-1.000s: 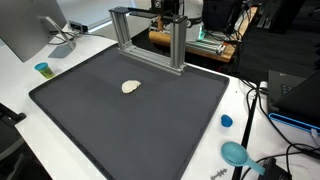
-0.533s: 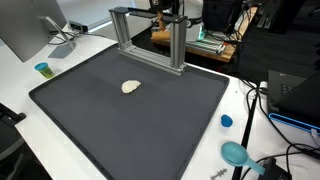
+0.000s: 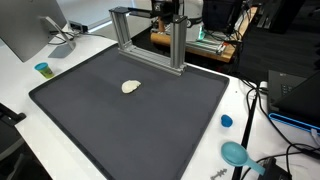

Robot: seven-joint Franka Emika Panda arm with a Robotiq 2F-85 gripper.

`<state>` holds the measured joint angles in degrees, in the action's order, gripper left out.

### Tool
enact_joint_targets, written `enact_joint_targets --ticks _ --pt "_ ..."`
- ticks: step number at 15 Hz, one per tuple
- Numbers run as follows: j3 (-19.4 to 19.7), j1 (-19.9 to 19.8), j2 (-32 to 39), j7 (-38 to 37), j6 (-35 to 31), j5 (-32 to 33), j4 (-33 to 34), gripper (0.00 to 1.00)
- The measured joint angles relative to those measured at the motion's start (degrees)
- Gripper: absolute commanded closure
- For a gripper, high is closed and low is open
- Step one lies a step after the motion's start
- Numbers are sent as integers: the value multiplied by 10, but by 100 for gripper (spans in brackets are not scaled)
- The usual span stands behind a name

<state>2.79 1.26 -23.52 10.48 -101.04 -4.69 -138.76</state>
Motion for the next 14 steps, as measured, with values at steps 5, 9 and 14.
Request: enact_joint_targets --ticks 5,9,14 --pt "-37 -1 16 -96 9 55 8 0" --pt "-68 -1 25 -153 38 101 14 0" --pt "-52 0 23 -128 34 53 28 0"
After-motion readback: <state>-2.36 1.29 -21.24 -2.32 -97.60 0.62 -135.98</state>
